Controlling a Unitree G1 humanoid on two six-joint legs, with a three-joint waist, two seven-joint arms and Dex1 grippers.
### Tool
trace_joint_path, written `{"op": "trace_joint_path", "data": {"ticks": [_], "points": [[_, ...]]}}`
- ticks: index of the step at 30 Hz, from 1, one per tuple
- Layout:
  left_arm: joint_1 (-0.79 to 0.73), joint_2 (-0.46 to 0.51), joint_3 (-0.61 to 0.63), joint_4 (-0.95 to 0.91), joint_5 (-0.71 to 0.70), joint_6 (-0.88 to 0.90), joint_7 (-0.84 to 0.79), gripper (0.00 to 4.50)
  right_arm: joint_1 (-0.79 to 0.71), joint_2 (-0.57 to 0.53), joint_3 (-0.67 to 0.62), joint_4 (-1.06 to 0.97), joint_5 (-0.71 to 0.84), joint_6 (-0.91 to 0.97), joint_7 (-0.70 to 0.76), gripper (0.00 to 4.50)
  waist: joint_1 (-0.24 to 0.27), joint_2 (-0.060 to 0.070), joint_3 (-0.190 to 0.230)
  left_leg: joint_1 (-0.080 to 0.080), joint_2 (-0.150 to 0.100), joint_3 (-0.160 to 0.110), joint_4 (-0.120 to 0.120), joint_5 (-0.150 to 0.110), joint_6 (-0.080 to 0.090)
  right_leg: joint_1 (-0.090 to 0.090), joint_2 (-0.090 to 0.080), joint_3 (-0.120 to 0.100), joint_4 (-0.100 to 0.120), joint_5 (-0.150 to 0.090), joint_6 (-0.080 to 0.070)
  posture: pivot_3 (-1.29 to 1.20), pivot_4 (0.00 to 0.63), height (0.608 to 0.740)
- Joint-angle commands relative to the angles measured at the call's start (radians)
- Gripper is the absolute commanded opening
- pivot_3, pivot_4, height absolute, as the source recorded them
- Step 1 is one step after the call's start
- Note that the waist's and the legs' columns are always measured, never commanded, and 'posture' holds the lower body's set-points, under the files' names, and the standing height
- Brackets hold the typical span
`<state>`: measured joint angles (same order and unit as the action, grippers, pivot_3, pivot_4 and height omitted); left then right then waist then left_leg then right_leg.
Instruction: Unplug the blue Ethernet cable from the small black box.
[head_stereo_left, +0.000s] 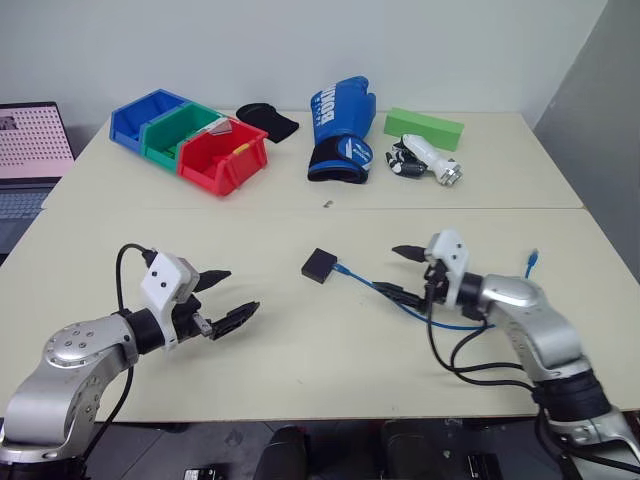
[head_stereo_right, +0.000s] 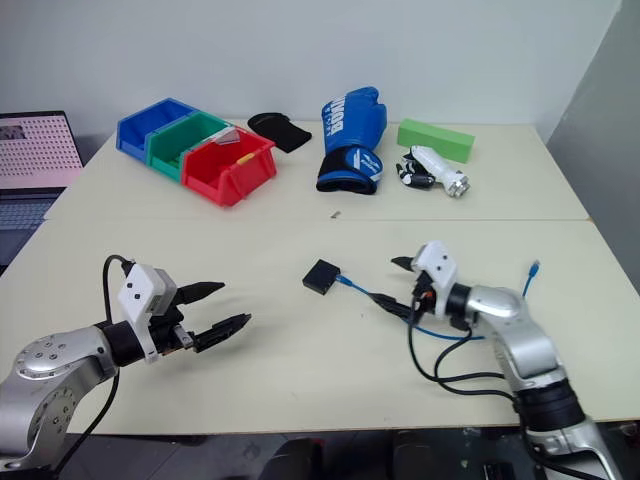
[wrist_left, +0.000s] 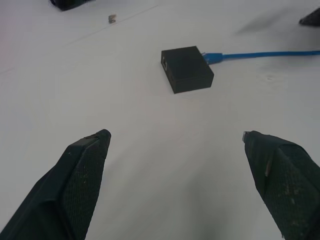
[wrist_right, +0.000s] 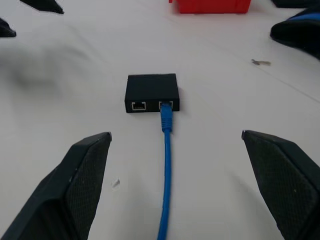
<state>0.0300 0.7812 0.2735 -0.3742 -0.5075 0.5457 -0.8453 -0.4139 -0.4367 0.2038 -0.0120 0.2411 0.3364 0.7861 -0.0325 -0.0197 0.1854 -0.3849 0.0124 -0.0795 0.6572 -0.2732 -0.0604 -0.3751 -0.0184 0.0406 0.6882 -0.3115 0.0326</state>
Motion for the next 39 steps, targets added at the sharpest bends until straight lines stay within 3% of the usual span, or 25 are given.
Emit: {"op": "trace_joint_path", "data": {"ticks": [1,8,11,18,28,39], "points": [[-0.011,0.041,-0.015,-0.001,0.0,-0.007,-0.048,4.5,-0.073,0.07,0.064,0.154,-0.103,-0.094,-0.046,4.42,0.0,0.0,0.0,0.0,0.0,0.0,0.0,0.0,0.0,0.0,0.0,0.0,0.001,0.0,0.0,0.0,0.15,0.74],[-0.019,0.044,-0.014,0.003,-0.009,0.005,-0.055,4.5,-0.16,0.157,0.091,0.329,-0.161,-0.148,-0.048,4.42,0.0,0.001,0.0,0.0,0.0,0.0,0.0,0.0,0.0,-0.001,0.0,0.0,0.0,0.0,0.0,0.0,0.15,0.74],[-0.022,0.038,-0.008,0.003,-0.019,0.02,-0.049,4.5,-0.179,0.175,0.094,0.358,-0.179,-0.156,-0.052,3.93,-0.001,0.001,0.0,0.0,0.0,0.0,0.0,0.0,0.0,-0.001,0.0,0.0,0.001,0.0,0.0,0.0,0.15,0.74],[-0.029,0.034,-0.009,0.02,-0.017,0.022,-0.046,4.5,-0.207,0.174,0.103,0.373,-0.213,-0.135,-0.026,2.19,-0.002,0.001,0.0,0.001,0.0,0.0,0.0,0.0,0.0,-0.001,0.0,0.0,0.002,0.0,0.0,0.0,0.15,0.74],[-0.087,-0.012,-0.008,0.084,-0.07,0.08,-0.033,4.5,-0.234,0.13,0.124,0.307,-0.251,-0.197,0.048,0.13,0.0,0.001,0.001,0.0,0.0,0.0,0.0,0.0,0.0,-0.001,0.0,0.0,0.002,0.0,0.0,0.0,0.15,0.74],[-0.159,-0.06,0.041,0.08,-0.377,0.352,-0.043,4.5,-0.287,0.023,0.165,0.202,-0.282,-0.657,0.214,0.1,-0.003,0.001,0.001,-0.001,0.001,0.0,0.0,0.0,0.0,-0.002,0.0,0.0,0.003,0.0,0.0,0.0,0.15,0.74]]}}
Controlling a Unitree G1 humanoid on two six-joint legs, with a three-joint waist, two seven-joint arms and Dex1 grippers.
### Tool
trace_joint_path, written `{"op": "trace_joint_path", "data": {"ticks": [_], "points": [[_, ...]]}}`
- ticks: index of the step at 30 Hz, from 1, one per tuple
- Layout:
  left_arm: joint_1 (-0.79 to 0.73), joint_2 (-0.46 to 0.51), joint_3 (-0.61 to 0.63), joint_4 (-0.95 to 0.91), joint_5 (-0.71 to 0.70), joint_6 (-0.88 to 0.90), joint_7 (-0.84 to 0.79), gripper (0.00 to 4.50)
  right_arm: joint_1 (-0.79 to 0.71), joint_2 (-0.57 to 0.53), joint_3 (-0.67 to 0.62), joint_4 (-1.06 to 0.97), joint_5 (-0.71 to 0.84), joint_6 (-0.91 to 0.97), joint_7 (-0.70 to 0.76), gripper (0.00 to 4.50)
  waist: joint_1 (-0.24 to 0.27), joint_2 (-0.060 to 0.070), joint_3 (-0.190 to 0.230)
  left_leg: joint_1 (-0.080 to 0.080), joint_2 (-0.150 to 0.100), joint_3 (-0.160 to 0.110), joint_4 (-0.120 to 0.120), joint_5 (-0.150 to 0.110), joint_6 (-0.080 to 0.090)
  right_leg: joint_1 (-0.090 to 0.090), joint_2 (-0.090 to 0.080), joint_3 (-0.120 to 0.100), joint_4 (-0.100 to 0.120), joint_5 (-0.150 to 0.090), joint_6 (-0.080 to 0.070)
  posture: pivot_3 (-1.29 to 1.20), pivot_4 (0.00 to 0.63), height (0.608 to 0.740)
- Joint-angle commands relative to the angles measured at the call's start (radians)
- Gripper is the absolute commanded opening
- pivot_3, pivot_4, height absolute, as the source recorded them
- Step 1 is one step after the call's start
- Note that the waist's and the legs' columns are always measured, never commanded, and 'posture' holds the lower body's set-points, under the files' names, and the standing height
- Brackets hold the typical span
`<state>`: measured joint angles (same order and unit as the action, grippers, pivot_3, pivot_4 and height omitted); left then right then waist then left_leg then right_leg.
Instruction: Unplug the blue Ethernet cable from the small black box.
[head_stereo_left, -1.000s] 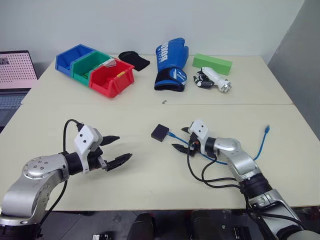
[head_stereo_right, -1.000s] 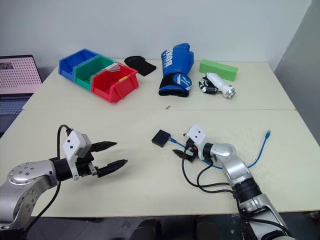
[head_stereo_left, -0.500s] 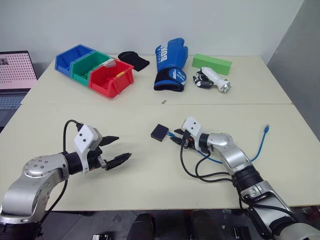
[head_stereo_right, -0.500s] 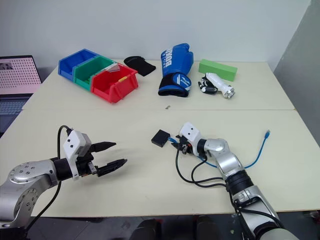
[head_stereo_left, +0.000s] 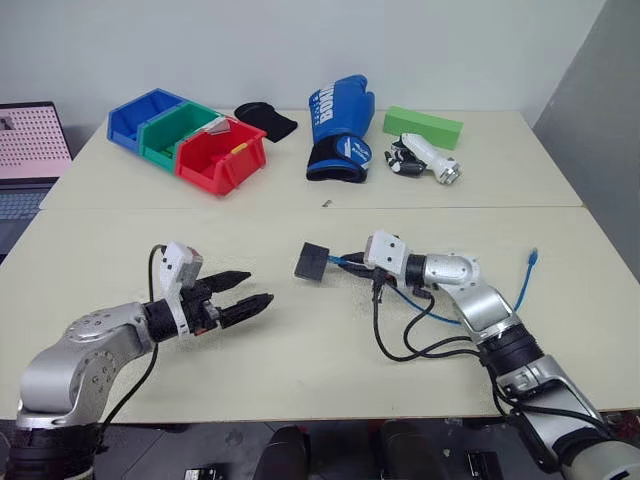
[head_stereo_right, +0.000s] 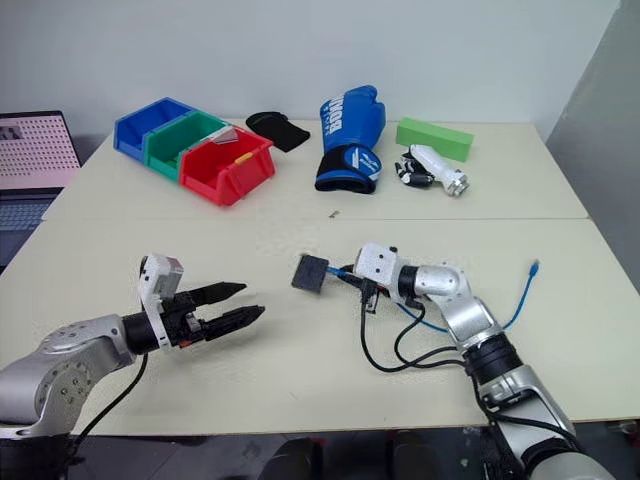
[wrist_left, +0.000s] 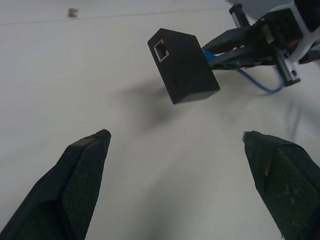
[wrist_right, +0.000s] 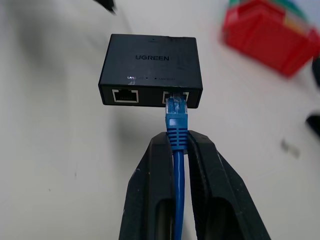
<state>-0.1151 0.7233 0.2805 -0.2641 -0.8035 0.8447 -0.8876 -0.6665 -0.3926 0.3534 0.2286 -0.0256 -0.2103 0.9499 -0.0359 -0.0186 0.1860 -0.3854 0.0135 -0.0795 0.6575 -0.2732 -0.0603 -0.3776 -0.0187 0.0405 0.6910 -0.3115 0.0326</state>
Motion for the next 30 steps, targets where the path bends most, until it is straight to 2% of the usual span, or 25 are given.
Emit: {"op": "trace_joint_path", "data": {"ticks": [1,15,19,30], "points": [[-0.021,-0.01,0.036,-0.03,-0.101,0.065,0.01,4.5,-0.044,-0.028,0.021,-0.043,-0.018,-0.134,0.061,0.1,0.0,0.0,0.0,0.0,0.0,0.0,0.0,0.0,0.0,0.0,0.0,0.0,0.0,0.0,0.0,0.0,0.15,0.74],[-0.037,-0.021,0.007,-0.066,-0.202,0.13,0.037,4.5,-0.089,-0.037,0.053,-0.099,-0.039,-0.181,0.103,0.09,0.003,0.0,0.0,0.0,0.0,0.0,0.001,0.0,0.0,0.0,-0.001,0.0,0.001,0.0,0.0,0.0,0.15,0.74],[-0.043,-0.027,0.003,-0.06,-0.207,0.124,0.035,3.88,-0.093,-0.034,0.057,-0.112,-0.04,-0.188,0.104,0.09,0.003,0.0,0.0,0.0,0.0,0.0,0.001,0.0,0.0,0.0,-0.001,0.0,0.001,0.0,0.0,0.0,0.15,0.74],[-0.041,-0.033,-0.009,-0.041,-0.191,0.117,0.041,1.45,-0.086,-0.014,0.058,-0.136,-0.06,-0.223,0.075,0.09,0.003,0.0,0.0,0.0,0.0,0.0,0.001,0.0,0.0,0.0,-0.001,0.0,0.001,0.0,0.0,0.0,0.15,0.74]]}}
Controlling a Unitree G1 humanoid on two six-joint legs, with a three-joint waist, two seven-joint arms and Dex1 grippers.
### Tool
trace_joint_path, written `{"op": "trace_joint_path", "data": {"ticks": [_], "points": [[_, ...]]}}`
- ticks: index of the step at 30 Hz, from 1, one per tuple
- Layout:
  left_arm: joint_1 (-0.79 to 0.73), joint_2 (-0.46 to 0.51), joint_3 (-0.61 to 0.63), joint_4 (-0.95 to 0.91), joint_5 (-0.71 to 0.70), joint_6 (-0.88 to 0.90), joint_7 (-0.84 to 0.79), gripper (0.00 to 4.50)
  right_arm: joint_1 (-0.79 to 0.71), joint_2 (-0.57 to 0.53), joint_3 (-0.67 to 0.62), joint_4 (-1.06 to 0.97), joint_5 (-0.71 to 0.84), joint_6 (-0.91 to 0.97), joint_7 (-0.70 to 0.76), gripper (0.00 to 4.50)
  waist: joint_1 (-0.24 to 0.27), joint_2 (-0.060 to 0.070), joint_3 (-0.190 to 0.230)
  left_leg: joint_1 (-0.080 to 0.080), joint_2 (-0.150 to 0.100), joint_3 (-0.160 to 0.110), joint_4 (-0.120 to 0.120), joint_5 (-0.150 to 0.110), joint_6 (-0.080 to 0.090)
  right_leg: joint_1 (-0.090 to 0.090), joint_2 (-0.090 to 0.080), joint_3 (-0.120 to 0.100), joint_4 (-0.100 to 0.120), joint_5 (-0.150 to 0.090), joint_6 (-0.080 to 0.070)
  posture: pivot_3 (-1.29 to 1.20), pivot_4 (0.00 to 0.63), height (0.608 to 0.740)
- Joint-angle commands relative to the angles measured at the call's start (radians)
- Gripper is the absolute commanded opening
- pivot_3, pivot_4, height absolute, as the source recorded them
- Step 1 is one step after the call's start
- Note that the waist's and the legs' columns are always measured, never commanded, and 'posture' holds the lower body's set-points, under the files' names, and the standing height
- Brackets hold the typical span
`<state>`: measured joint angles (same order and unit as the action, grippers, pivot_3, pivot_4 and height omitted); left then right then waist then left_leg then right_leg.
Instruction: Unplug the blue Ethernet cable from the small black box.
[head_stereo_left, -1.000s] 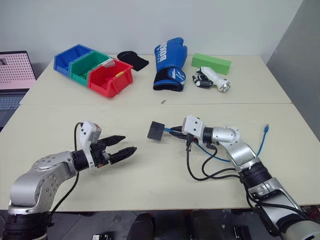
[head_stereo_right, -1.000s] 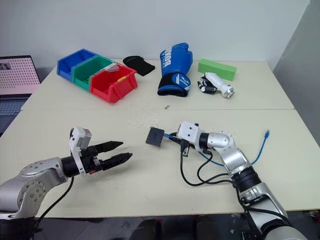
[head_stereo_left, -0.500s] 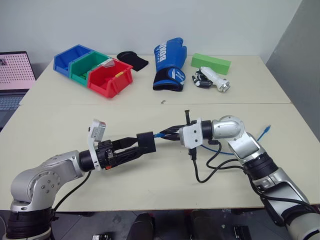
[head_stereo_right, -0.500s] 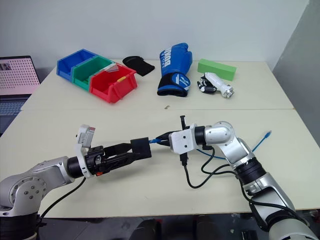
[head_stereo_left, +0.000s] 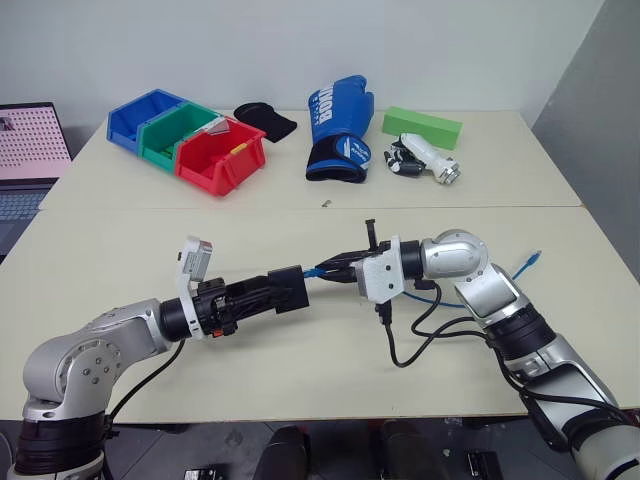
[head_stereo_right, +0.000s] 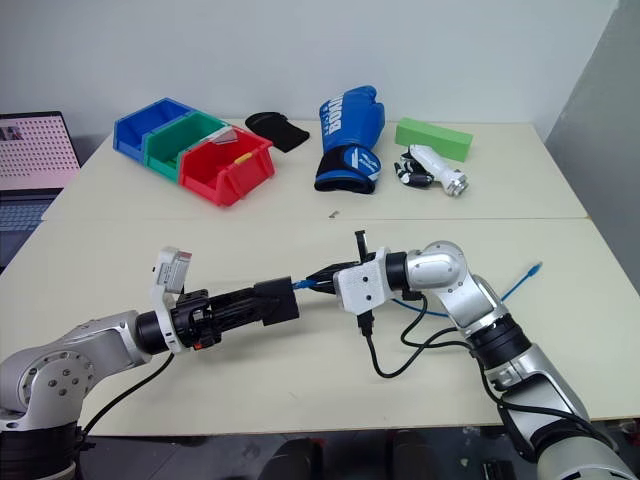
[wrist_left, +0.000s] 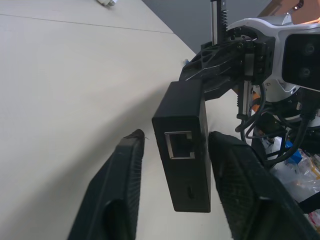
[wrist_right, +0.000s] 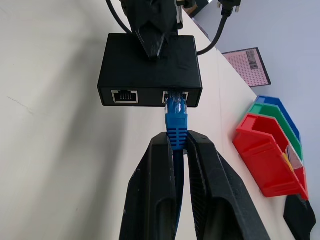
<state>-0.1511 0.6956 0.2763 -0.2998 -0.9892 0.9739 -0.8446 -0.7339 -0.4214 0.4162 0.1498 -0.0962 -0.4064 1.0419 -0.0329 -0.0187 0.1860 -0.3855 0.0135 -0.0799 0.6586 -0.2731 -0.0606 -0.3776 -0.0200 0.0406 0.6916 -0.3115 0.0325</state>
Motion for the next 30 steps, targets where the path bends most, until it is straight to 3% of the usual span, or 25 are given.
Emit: {"op": "trace_joint_path", "data": {"ticks": [1,3,6,8,9,12,15,17,21,23,30], "points": [[-0.004,-0.007,-0.006,-0.005,-0.005,-0.013,-0.001,1.26,-0.016,0.018,-0.004,-0.061,0.01,-0.028,-0.018,0.09,0.0,0.0,0.0,0.0,0.0,0.0,0.0,0.0,0.0,0.0,0.0,0.0,0.0,0.0,0.0,0.0,0.15,0.74],[-0.001,-0.006,-0.006,-0.005,-0.002,-0.015,-0.003,0.87,-0.012,0.021,0.002,-0.063,-0.002,-0.042,-0.023,0.09,0.0,0.0,0.0,0.0,0.0,0.0,0.0,0.0,0.0,0.0,0.0,0.0,0.0,0.0,0.0,0.0,0.15,0.74],[0.005,0.001,-0.005,-0.003,0.002,-0.017,-0.009,0.77,-0.014,0.017,0.008,-0.054,-0.038,-0.1,-0.043,0.09,0.0,0.0,0.0,0.0,0.0,0.0,0.0,0.0,0.0,0.0,0.0,0.0,0.0,0.0,0.0,0.0,0.15,0.74],[0.006,0.007,-0.004,-0.002,0.006,-0.02,-0.016,0.77,-0.014,0.009,0.008,-0.053,-0.036,-0.117,-0.035,0.79,0.0,0.0,0.0,0.0,0.0,0.0,0.0,0.0,0.0,0.0,0.0,0.0,0.0,0.0,0.0,0.0,0.15,0.74],[0.006,0.01,-0.003,-0.002,0.007,-0.021,-0.02,0.77,-0.014,0.002,0.009,-0.056,-0.035,-0.123,-0.027,0.86,0.0,0.0,0.0,0.0,0.0,0.0,0.0,0.0,0.0,0.0,0.0,0.0,0.0,0.0,0.0,0.0,0.15,0.74],[0.003,0.023,-0.01,-0.001,0.023,-0.031,-0.039,0.77,-0.009,-0.022,0.006,-0.083,-0.01,-0.117,0.002,1.64,0.0,0.0,0.0,0.0,0.0,0.0,0.0,0.0,0.0,0.0,0.0,0.0,0.0,0.0,0.0,0.0,0.15,0.74],[0.003,0.046,-0.035,-0.003,0.06,-0.057,-0.072,0.77,0.009,-0.048,-0.012,-0.152,0.095,-0.002,0.059,2.35,0.001,0.0,0.0,0.0,0.0,0.0,0.0,0.0,0.0,0.0,0.0,0.0,0.0,0.0,0.0,0.0,0.15,0.74],[0.001,0.058,-0.061,-0.008,0.099,-0.103,-0.108,0.77,0.036,-0.063,-0.037,-0.222,0.225,0.205,0.089,2.82,0.001,0.0,0.0,0.0,0.0,0.0,0.0,0.0,0.0,0.001,0.0,0.0,0.0,0.0,0.0,0.0,0.15,0.74],[-0.023,0.055,-0.099,-0.002,0.184,-0.235,-0.175,0.77,0.078,-0.058,-0.087,-0.351,0.51,0.716,0.063,2.87,0.003,0.0,0.0,0.0,0.0,-0.001,0.0,0.0,0.0,0.002,-0.001,0.0,-0.001,0.0,0.0,0.0,0.15,0.74],[-0.037,0.06,-0.115,0.005,0.198,-0.257,-0.202,0.77,0.084,-0.03,-0.11,-0.376,0.59,0.87,0.015,2.87,0.003,0.0,0.0,0.0,0.0,-0.002,0.0,0.0,0.0,0.002,-0.002,0.0,-0.002,0.0,0.0,0.0,0.15,0.74],[-0.052,0.075,-0.153,0.033,0.242,-0.338,-0.31,0.77,0.086,0.02,-0.123,-0.362,0.628,1.052,-0.066,2.87,0.0,0.0,0.0,-0.001,-0.001,0.0,-0.001,0.0,0.0,-0.001,0.0,0.0,-0.001,0.0,0.0,0.0,0.15,0.74]]}}
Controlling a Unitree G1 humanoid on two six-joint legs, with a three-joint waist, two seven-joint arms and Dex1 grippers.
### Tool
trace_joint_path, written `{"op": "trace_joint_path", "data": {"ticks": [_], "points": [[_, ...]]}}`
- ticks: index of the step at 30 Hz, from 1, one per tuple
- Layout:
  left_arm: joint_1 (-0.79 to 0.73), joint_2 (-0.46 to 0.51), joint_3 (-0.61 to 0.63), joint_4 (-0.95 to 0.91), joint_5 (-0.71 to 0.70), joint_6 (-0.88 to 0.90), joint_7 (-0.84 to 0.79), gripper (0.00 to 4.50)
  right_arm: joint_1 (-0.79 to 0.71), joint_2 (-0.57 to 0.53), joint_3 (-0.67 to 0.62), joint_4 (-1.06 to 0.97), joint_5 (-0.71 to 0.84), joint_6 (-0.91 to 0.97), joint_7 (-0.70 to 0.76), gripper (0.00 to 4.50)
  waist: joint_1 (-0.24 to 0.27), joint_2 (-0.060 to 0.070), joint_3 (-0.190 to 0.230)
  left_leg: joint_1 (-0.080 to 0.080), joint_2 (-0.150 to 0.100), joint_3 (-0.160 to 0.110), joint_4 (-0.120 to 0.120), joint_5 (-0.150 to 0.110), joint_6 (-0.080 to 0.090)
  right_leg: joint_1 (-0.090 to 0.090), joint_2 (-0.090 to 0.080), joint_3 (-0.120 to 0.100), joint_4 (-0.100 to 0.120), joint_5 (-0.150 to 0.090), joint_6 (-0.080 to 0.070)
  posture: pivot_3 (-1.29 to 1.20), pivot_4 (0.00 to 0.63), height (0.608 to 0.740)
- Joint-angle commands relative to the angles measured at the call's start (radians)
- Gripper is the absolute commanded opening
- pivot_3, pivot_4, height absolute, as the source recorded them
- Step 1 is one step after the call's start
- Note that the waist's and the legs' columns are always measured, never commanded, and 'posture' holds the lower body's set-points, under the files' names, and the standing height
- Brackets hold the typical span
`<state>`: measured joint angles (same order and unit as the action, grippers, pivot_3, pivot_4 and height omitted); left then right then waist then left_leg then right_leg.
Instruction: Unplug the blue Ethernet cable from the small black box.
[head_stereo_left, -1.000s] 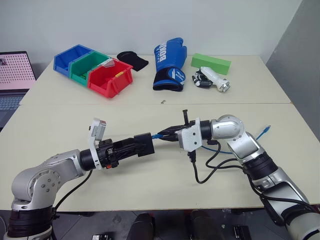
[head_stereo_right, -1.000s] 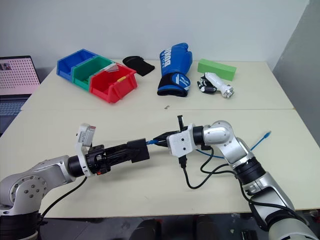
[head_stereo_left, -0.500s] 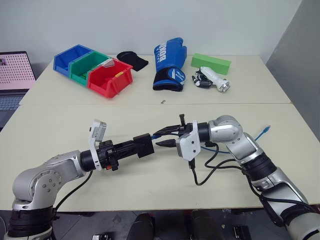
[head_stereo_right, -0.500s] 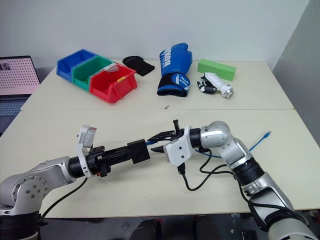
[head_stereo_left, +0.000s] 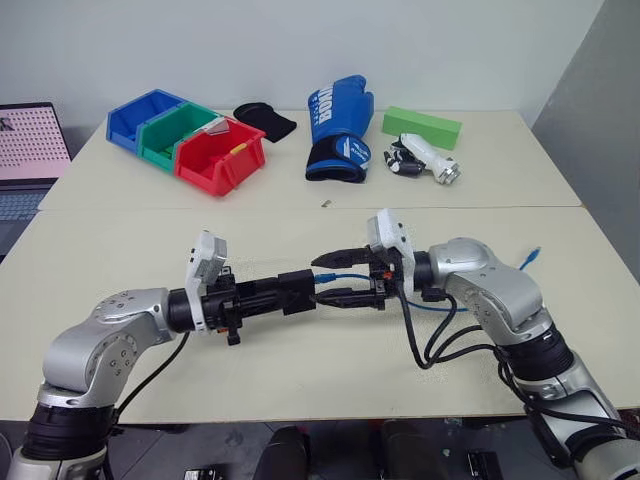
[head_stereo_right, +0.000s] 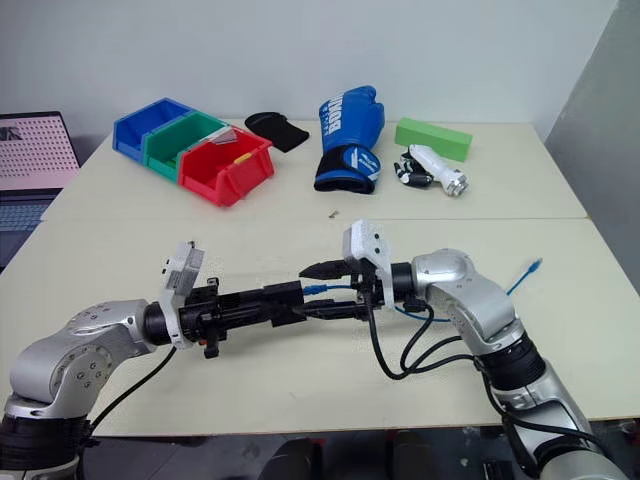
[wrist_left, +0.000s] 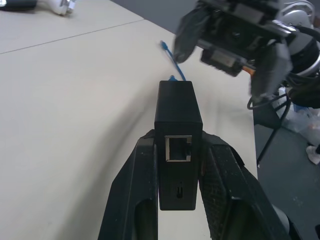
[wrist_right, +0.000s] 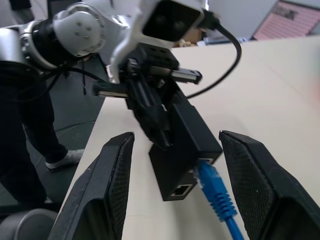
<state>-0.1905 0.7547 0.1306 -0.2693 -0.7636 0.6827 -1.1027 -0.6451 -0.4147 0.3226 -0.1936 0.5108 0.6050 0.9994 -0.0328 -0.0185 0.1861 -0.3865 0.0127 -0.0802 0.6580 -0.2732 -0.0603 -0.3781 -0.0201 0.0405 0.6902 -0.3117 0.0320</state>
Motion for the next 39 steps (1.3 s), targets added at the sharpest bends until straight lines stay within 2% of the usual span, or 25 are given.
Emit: {"op": "trace_joint_path", "data": {"ticks": [1,11,39], "points": [[-0.014,0.016,-0.01,0.007,0.019,-0.055,-0.059,0.77,-0.004,0.013,-0.026,-0.017,0.018,0.049,-0.023,2.87,0.0,0.0,0.0,-0.001,0.0,0.0,0.0,0.0,0.0,-0.001,0.0,0.0,0.0,0.0,0.0,0.0,0.15,0.74],[-0.03,0.025,-0.007,0.048,0.035,-0.076,-0.119,0.77,0.004,-0.024,-0.023,-0.008,0.045,0.148,0.031,2.87,0.0,0.0,0.0,-0.009,0.0,0.0,0.002,0.0,0.0,-0.008,0.001,-0.001,0.002,0.0,0.0,0.0,0.15,0.74],[-0.014,0.007,-0.023,0.048,0.055,-0.109,-0.145,0.77,-0.023,0.044,-0.06,0.02,0.08,0.277,-0.016,2.87,-0.001,0.0,0.0,-0.01,0.0,0.0,0.003,0.0,0.0,-0.01,0.002,-0.001,0.005,0.0,0.0,0.0,0.15,0.74]]}}
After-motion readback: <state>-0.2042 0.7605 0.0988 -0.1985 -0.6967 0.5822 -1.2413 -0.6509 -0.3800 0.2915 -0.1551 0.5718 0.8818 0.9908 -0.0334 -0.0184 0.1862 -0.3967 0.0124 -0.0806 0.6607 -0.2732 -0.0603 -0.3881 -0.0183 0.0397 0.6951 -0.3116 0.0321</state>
